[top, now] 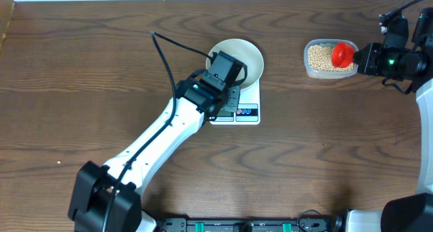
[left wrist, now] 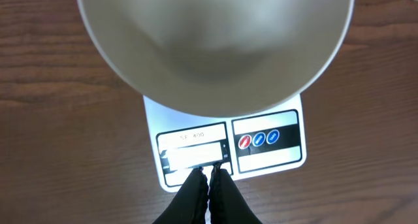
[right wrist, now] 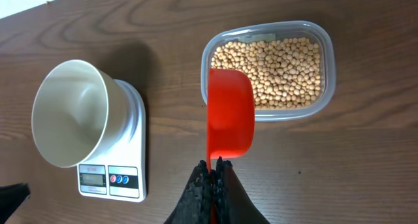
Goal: Scoop item into bowl and weigh 50g on scale
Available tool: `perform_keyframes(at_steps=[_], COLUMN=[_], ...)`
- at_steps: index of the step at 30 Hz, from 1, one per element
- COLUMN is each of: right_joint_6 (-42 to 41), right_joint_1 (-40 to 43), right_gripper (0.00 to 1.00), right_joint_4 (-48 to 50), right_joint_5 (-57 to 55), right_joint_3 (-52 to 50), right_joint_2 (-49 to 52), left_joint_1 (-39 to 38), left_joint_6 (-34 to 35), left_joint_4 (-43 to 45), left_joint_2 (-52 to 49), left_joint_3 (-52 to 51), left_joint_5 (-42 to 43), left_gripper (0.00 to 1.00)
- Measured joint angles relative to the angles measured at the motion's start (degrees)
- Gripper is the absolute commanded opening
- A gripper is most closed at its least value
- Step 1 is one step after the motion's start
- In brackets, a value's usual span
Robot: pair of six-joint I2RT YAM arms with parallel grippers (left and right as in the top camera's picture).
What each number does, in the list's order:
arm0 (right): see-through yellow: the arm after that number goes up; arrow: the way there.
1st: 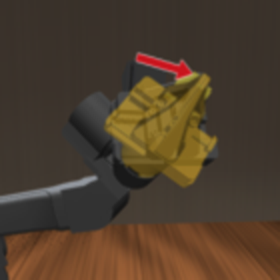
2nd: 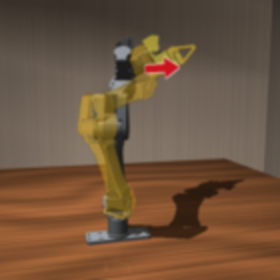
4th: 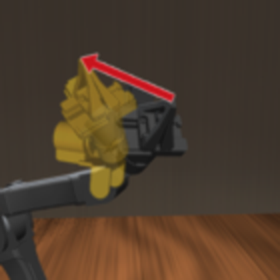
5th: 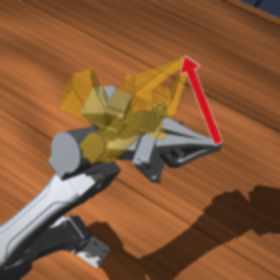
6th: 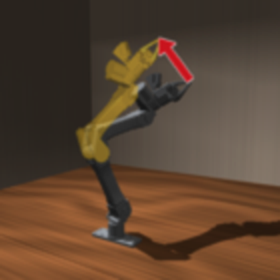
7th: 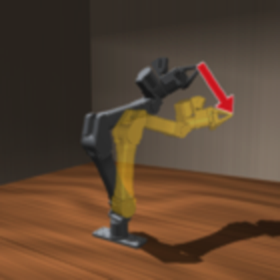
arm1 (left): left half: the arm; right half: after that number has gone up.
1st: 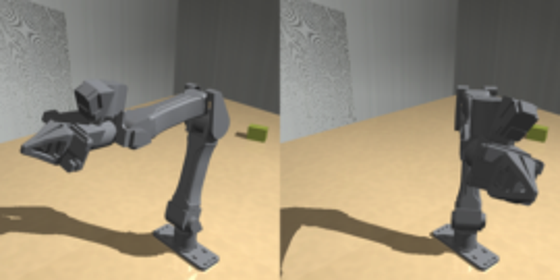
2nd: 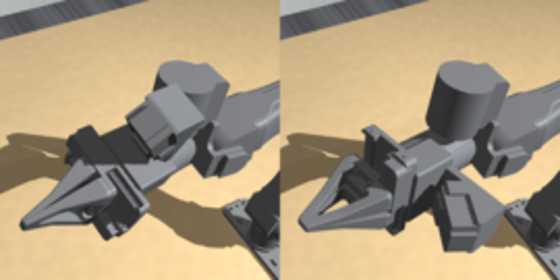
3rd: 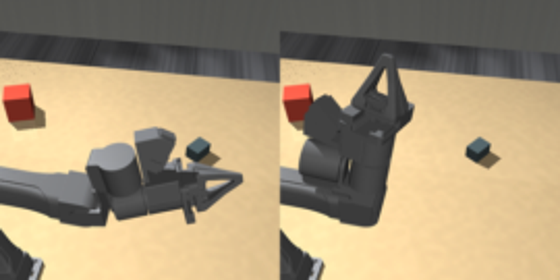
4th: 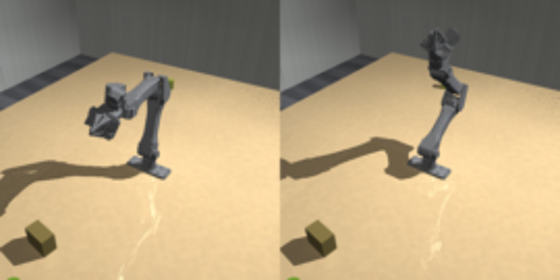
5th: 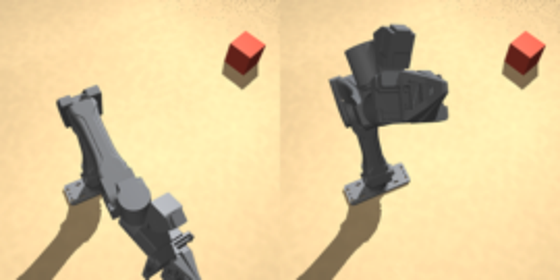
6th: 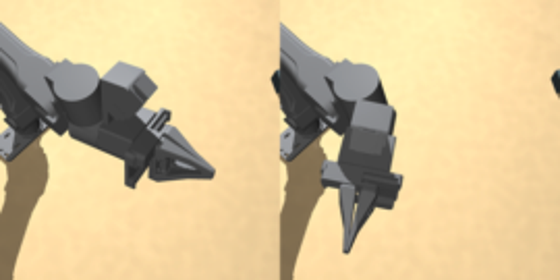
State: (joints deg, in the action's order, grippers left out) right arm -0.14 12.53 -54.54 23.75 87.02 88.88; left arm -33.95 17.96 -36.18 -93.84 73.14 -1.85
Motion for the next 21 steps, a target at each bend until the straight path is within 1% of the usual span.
perform_keyframes(at_steps=[10, 16, 21], right_joint_6=[0.0, 0.02, 0.02], right_joint_1=[0.0, 0.0, 0.0], right_gripper=[0.01, 0.01, 0.01], right_joint_4=[-0.13, -0.72, -0.74], right_joint_5=[-0.24, -0.22, -0.22], right_joint_3=[-0.02, -0.02, -0.02], right_joint_2=[0.0, 0.0, 0.0], left_joint_1=[-1.51, -4.02, -4.61], left_joint_6=[0.02, 0.0, 0.02], left_joint_4=[0.9, 1.4, 2.32], left_joint_2=[-5.55, -6.1, -6.88], left_joint_3=[0.0, 0.0, 0.0], left_joint_5=[1.86, 3.08, 3.23], left_gripper=[0.08, 0.07, 0.07])
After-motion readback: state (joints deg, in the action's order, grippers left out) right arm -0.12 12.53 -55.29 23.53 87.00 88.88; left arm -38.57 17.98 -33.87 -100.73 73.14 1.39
